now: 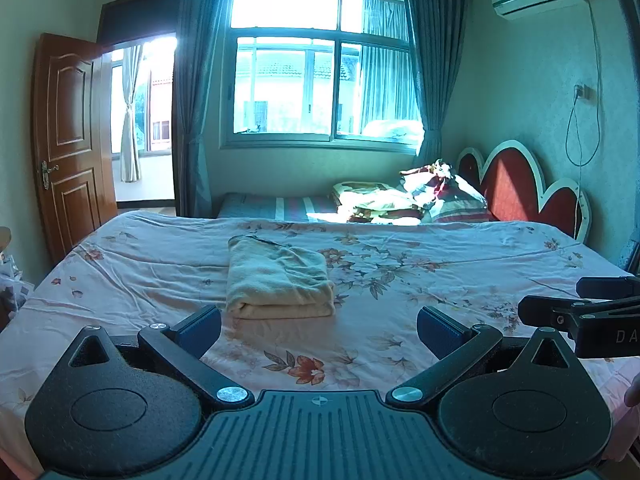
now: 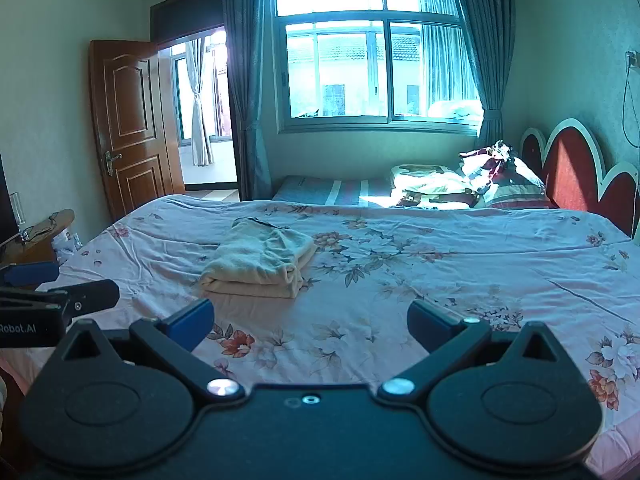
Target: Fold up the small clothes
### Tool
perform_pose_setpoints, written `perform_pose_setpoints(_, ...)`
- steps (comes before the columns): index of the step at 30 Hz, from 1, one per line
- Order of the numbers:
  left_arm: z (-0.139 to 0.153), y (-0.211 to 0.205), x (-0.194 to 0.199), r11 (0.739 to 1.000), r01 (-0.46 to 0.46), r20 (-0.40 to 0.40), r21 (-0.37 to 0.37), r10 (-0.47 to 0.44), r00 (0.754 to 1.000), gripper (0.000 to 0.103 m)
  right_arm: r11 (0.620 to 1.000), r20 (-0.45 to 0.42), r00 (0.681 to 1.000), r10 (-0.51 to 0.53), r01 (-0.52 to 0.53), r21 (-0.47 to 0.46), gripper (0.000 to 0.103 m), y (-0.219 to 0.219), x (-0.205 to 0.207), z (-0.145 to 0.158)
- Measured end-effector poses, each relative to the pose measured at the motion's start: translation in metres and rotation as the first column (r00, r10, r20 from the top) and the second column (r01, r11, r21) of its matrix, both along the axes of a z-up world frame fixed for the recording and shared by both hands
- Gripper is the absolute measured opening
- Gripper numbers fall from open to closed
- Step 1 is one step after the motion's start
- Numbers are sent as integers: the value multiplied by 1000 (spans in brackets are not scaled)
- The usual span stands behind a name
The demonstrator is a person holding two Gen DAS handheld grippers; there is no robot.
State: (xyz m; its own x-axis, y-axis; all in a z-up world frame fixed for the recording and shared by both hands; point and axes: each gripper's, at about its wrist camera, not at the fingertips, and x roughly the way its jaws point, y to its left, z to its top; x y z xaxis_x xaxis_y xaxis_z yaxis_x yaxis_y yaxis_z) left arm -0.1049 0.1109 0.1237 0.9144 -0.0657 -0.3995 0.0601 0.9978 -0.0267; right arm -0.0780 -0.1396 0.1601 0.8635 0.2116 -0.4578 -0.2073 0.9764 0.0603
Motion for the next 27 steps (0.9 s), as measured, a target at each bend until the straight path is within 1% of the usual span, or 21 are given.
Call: perform_pose_setpoints(27,1,8,4,1000,-8,-4,12,8,1000,103,1000,1,1000,28,-28,-5,102,9,9,2)
